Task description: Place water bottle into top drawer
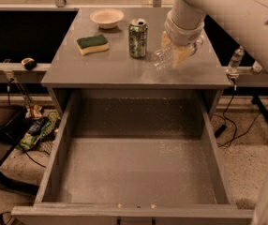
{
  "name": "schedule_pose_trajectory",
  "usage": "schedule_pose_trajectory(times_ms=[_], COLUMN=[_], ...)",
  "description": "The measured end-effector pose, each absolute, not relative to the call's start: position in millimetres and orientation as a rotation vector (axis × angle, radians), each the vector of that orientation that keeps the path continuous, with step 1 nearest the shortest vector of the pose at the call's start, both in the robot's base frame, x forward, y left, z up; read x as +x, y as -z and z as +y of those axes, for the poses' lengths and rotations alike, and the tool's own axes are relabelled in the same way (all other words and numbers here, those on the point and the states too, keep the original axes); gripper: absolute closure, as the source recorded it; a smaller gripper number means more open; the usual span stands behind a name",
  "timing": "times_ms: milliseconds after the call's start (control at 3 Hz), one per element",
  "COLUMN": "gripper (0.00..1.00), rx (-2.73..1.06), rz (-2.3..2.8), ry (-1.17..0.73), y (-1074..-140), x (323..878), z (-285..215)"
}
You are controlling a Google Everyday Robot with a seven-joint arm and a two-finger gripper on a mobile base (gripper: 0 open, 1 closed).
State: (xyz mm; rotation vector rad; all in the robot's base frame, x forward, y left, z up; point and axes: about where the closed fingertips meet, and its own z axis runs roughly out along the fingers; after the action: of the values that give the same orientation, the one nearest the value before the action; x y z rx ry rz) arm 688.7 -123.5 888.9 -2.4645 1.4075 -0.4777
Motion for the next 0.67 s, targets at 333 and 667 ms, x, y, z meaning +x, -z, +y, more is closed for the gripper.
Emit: schedule_pose_trajectory(times_ms=[333,667], gripper=[1.0,1.0], rx=[-2.404,-2.377], rz=[1.344,1.335], ry=[0.521,0.531], y=[-892,-888], x=[688,686], z=[-107,-96])
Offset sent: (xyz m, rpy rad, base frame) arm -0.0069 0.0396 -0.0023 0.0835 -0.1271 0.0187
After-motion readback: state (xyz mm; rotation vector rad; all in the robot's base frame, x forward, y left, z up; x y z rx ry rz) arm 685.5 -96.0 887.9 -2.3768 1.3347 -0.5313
